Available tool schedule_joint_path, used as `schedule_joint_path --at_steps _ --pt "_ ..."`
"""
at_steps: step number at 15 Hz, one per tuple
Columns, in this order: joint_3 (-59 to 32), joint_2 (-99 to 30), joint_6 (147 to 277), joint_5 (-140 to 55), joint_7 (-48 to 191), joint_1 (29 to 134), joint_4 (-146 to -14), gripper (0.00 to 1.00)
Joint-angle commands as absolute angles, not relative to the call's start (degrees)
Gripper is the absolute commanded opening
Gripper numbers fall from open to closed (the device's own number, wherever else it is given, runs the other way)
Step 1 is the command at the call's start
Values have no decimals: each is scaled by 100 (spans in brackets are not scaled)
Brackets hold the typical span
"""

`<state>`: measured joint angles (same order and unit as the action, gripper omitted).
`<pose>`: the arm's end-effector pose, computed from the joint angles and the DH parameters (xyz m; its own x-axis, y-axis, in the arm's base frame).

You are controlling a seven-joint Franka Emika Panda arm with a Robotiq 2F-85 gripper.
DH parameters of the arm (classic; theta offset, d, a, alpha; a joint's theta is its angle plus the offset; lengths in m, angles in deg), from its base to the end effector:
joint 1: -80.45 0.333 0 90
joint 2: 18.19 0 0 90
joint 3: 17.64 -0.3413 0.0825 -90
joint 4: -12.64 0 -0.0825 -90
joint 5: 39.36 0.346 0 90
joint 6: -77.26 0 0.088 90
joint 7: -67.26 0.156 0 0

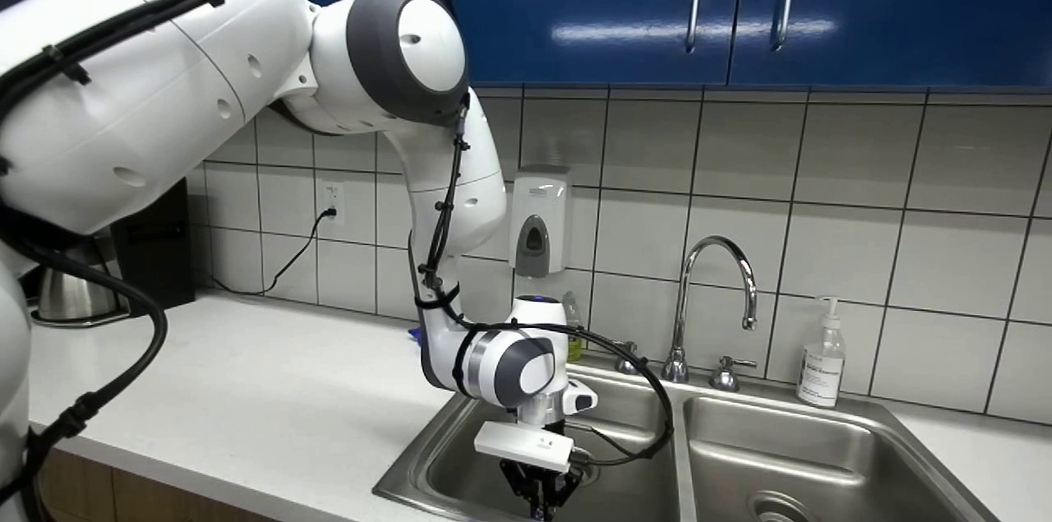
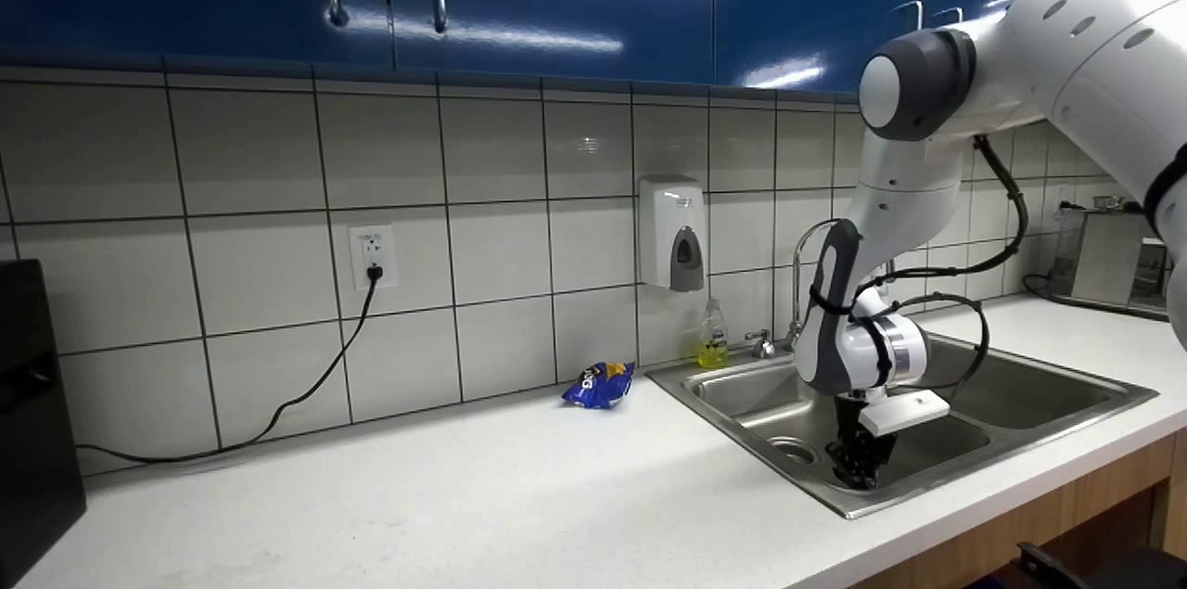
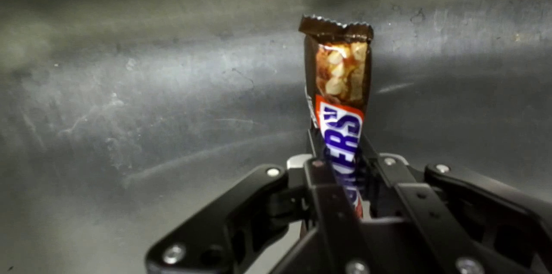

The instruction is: Put the brown packet in the sink on the left.

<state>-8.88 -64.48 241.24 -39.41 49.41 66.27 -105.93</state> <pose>0.5153 -0.2242 0.0445 0.9981 -0.0439 -0.0429 -0.0393 -0.9940 0.1021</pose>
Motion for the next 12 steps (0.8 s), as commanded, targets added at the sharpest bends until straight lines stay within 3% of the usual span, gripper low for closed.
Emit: schedule_joint_path --at_steps 1,7,8,9,10,12 --pt "-921 -6549 24173 -4136 5150 6531 -10447 5" --pt "-885 -6626 24164 -4144 5209 6558 -10397 5" --pt "-861 -6637 24150 -4150 5232 6579 -10390 14" --pt "-866 -6646 24160 -4152 5232 6572 -10388 43" --pt "-860 -6656 24157 -4152 5243 6576 -10378 43" --pt "-864 -6641 24150 -4142 5269 6582 -10370 55"
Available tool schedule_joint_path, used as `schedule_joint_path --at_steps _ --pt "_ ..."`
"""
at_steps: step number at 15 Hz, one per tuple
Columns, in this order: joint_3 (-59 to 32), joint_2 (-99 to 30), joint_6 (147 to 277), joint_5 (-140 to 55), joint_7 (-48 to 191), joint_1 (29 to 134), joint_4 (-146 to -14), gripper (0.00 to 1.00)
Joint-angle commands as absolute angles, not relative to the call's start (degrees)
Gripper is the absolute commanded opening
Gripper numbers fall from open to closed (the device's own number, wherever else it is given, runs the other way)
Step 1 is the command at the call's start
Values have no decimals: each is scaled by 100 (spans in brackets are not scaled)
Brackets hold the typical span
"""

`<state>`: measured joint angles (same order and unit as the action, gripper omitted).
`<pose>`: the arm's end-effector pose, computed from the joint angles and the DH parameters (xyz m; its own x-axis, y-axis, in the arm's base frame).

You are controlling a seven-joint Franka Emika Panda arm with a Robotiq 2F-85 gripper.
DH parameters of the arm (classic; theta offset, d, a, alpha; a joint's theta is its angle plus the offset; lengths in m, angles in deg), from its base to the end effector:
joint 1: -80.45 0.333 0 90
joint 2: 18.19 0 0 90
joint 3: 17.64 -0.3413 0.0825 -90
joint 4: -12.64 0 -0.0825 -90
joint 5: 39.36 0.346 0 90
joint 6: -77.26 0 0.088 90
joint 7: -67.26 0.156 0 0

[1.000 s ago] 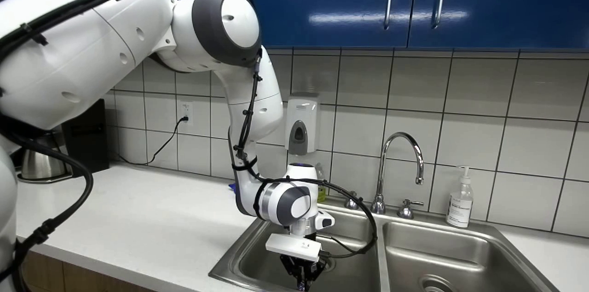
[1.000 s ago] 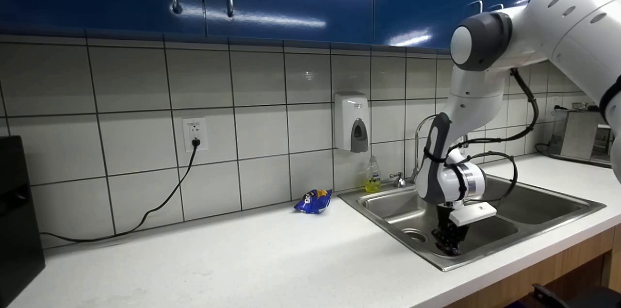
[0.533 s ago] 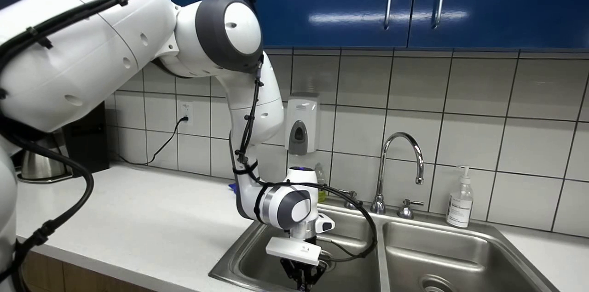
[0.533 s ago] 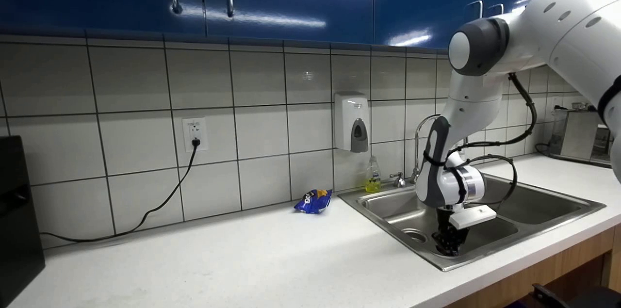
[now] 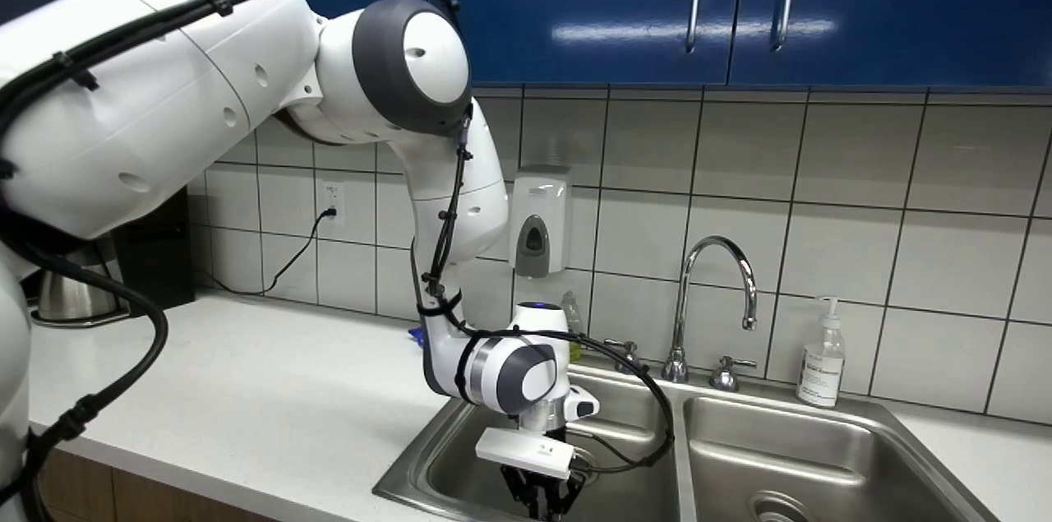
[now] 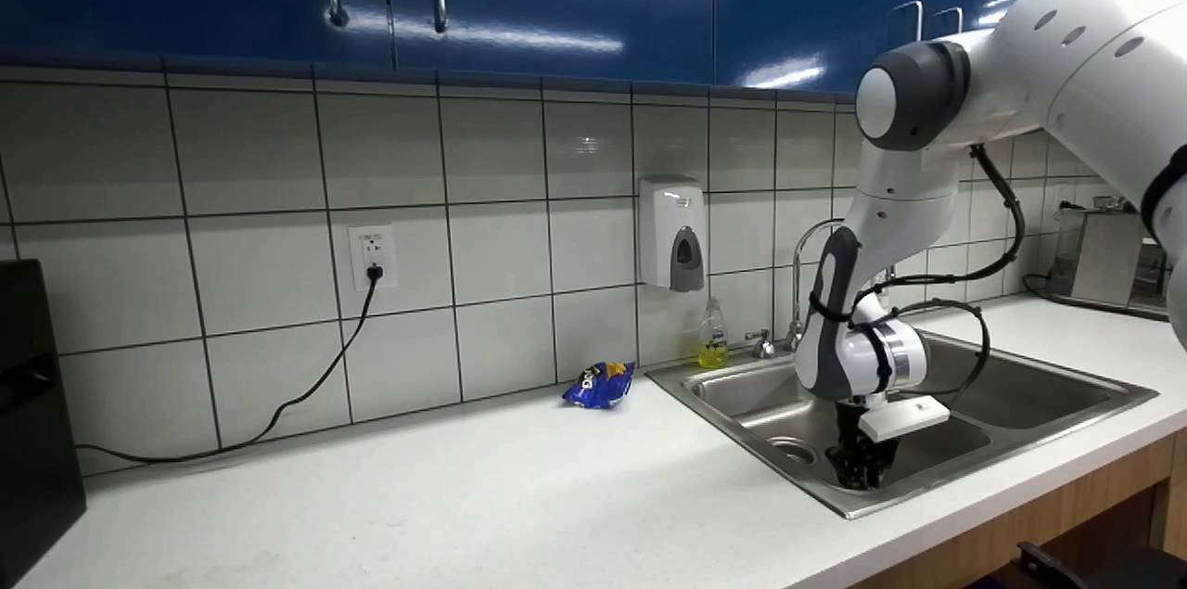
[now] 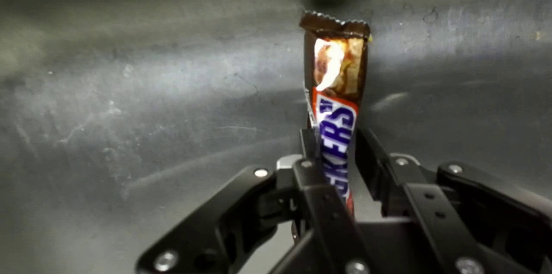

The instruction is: Put the brown packet in the sink on the left.

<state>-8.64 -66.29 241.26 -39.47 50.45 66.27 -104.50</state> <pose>0.5167 -0.2276 0.0336 0.9969 -0.0611 -0.0487 -0.0555 -0.9927 0.1074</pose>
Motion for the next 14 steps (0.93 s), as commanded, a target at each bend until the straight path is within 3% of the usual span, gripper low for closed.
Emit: schedule_joint_path --at_steps 1,6,14 --pt "-870 -6625 24141 -4142 5270 6581 -10365 61" --pt "-899 -6485 24092 -4098 5343 6582 -10337 100" --pt "-873 -5922 24094 -4114 5492 6726 -10483 100"
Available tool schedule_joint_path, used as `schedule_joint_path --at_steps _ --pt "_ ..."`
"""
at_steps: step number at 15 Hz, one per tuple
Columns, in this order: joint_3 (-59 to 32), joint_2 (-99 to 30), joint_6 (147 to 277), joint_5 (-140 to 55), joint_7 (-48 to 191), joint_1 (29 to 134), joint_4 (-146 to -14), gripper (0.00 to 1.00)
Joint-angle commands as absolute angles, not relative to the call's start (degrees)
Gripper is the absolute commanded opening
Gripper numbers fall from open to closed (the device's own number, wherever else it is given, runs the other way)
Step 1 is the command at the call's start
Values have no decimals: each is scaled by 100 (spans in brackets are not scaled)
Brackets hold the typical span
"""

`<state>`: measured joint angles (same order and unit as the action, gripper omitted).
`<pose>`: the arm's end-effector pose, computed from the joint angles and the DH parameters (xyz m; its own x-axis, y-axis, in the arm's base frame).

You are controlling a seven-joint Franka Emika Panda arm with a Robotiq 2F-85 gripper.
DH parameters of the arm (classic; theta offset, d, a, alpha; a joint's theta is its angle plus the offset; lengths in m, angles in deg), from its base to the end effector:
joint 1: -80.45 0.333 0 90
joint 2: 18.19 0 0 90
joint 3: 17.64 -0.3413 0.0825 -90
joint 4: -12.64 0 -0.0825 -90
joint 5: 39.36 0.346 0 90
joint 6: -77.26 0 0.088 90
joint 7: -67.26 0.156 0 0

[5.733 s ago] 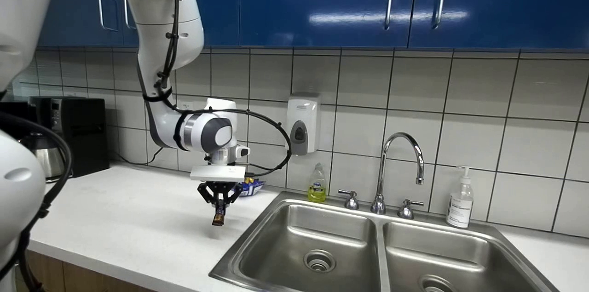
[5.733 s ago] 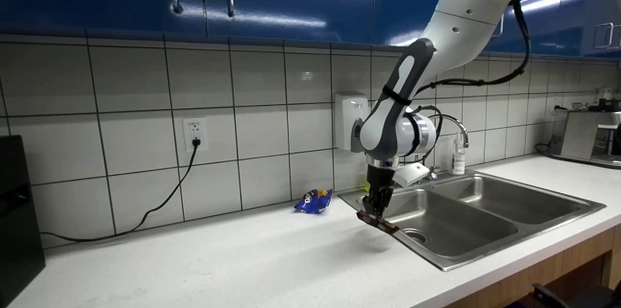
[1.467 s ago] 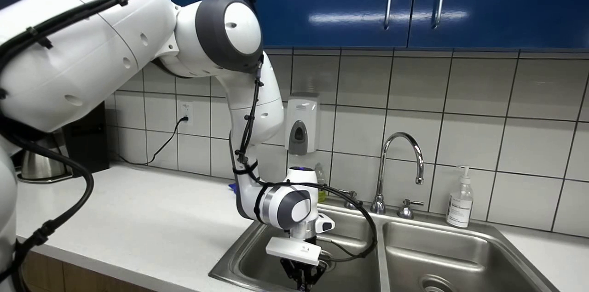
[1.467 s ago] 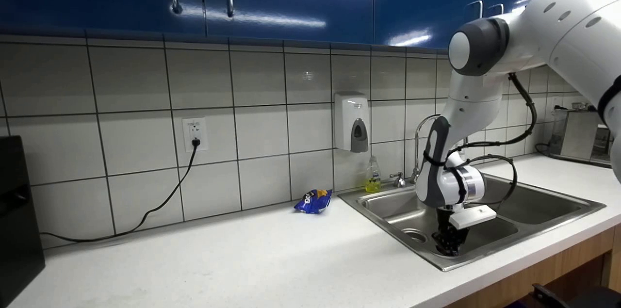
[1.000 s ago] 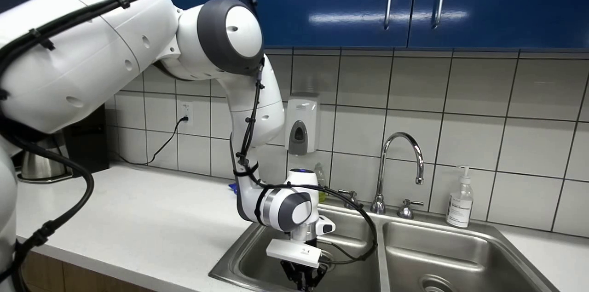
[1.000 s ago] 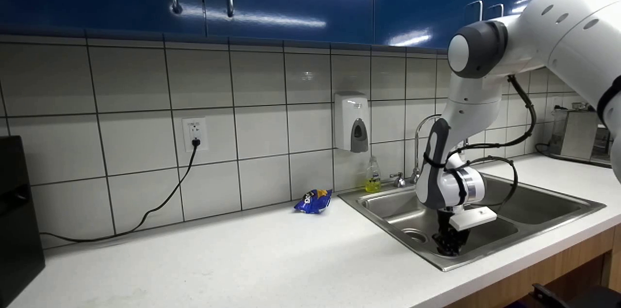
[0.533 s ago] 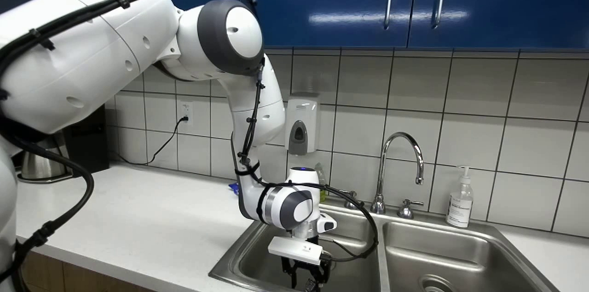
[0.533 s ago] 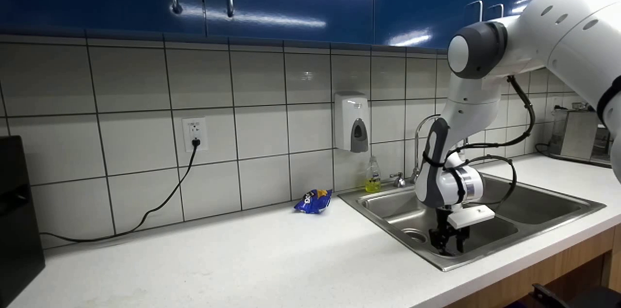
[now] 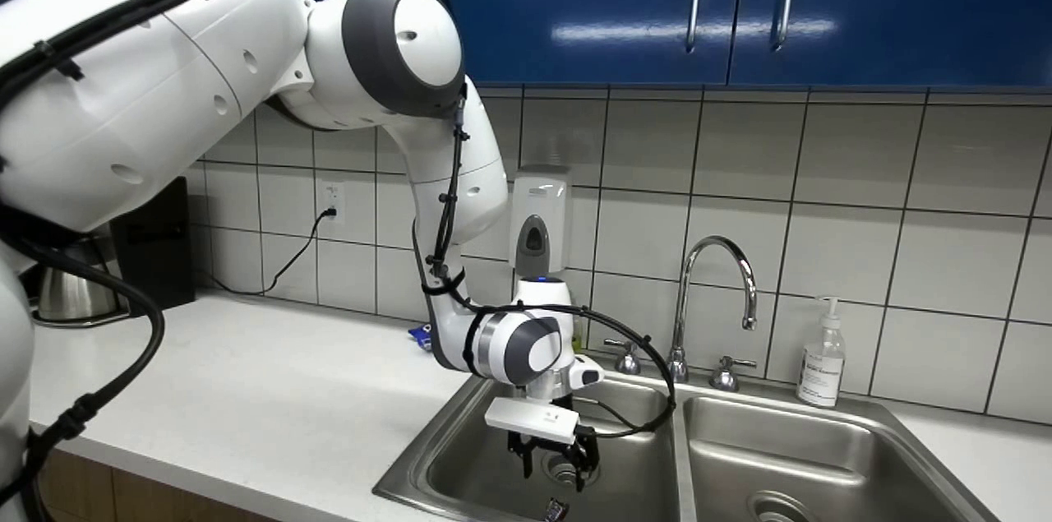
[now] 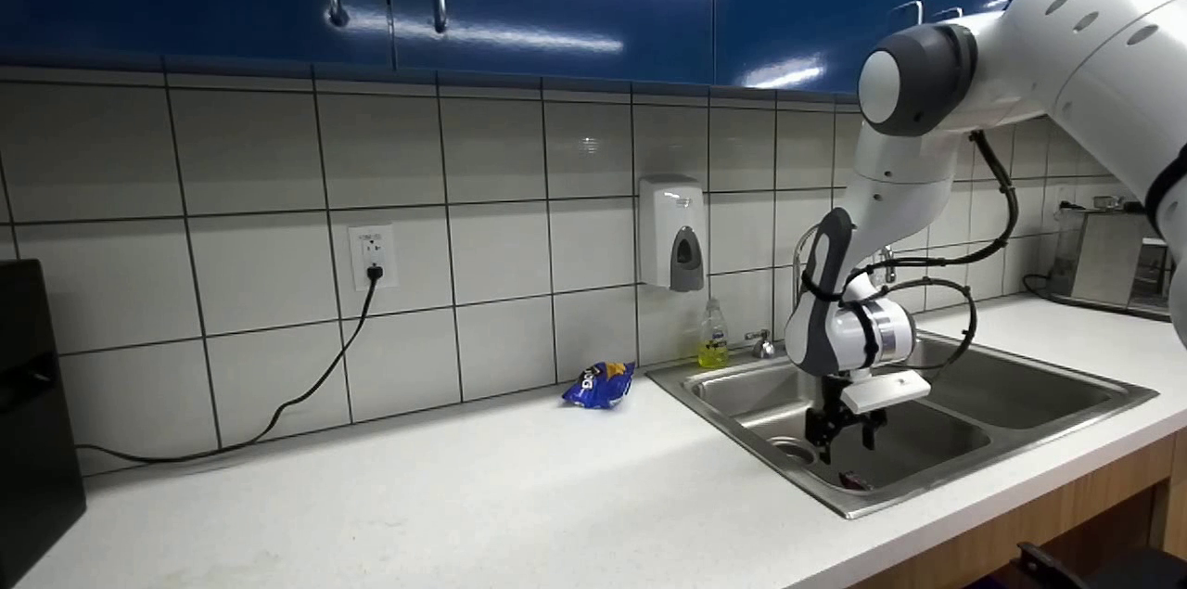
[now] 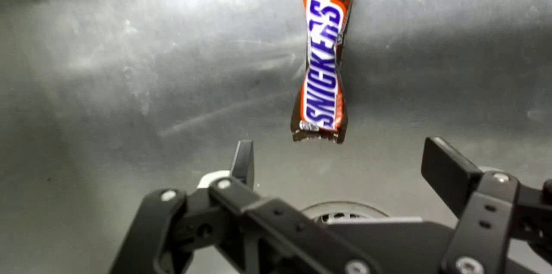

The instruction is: Put the brown packet in the sink on the left.

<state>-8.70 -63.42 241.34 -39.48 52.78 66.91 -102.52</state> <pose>0.5486 -0.2289 0.0718 0.9956 -0.0854 0.0398 -0.0897 -0.9881 0.1250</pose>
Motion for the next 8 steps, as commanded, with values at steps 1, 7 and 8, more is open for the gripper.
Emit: schedule_joint_path --at_steps 1,7,8 --pt "-860 -5832 24105 -4126 5503 6754 -10527 100" --pt "-602 -5130 24061 -4273 5747 7099 -11043 100" --pt "-557 -5004 24048 -4311 5796 7163 -11147 100"
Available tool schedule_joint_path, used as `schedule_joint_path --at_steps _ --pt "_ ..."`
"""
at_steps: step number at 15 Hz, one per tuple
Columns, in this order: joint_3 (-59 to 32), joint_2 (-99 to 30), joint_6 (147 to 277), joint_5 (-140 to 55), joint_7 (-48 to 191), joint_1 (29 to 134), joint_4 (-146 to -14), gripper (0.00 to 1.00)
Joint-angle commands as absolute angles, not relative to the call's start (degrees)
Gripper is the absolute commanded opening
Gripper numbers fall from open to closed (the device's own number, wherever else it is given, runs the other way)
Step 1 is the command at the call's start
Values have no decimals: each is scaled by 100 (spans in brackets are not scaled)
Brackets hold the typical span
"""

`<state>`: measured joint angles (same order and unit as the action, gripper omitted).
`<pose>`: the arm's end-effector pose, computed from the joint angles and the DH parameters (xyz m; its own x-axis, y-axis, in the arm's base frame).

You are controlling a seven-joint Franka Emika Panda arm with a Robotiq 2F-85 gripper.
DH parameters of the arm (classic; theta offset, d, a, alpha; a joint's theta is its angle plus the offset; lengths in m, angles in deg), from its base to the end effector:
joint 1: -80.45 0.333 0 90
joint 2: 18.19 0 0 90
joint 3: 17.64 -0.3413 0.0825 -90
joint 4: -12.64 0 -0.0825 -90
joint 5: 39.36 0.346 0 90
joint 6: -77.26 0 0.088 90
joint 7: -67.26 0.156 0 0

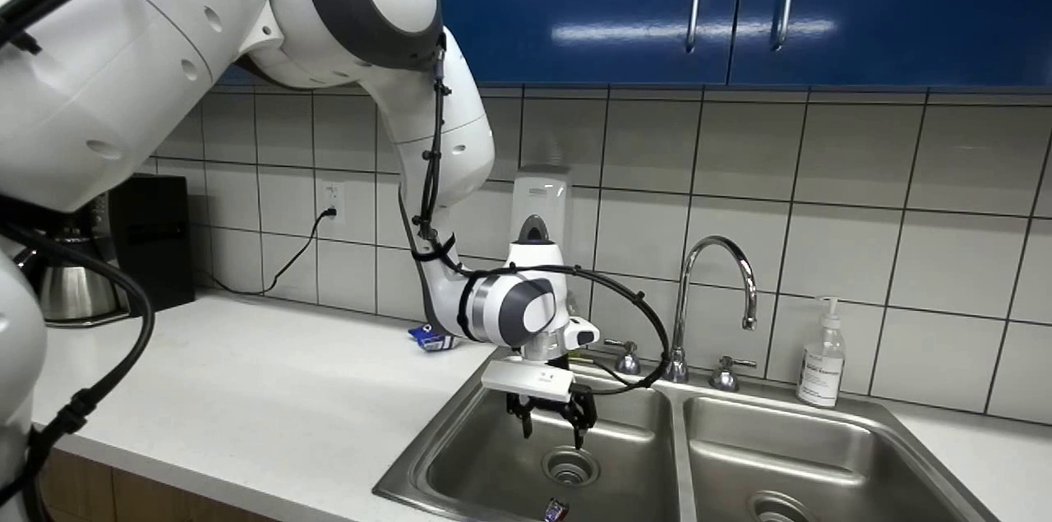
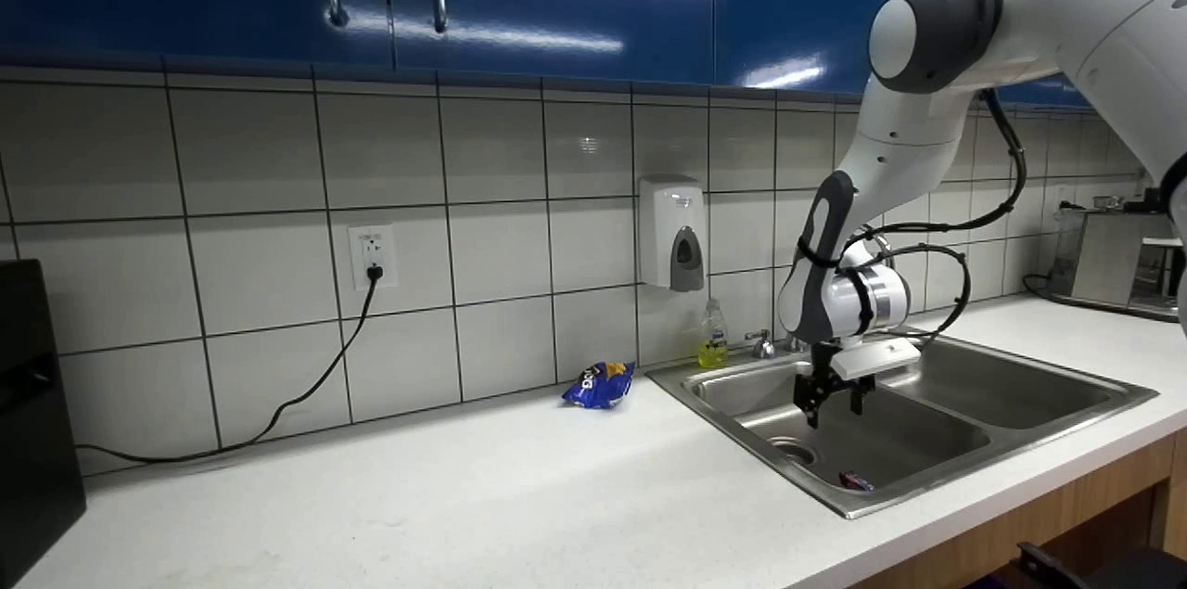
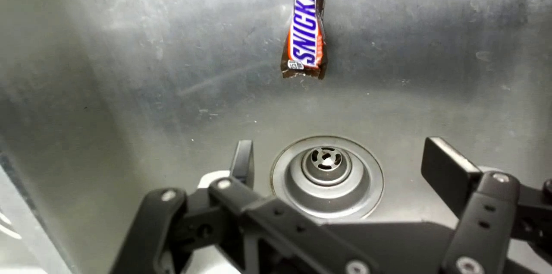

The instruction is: Put the brown packet in the sink on the left.

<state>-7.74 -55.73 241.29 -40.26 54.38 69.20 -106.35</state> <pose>0.5563 -0.2148 0.1310 0.9911 -0.0789 0.1071 -0.0935 -0.9859 0.1384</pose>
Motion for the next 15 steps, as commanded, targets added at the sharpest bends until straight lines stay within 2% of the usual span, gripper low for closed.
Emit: schedule_joint_path --at_steps 1,10,15 --pt "-494 -4835 24030 -4375 5862 7243 -11308 100" --pt "-99 -3134 23704 -5015 6560 7844 -12647 100" --pt "-156 -2049 23036 -5761 7099 7903 -13142 100"
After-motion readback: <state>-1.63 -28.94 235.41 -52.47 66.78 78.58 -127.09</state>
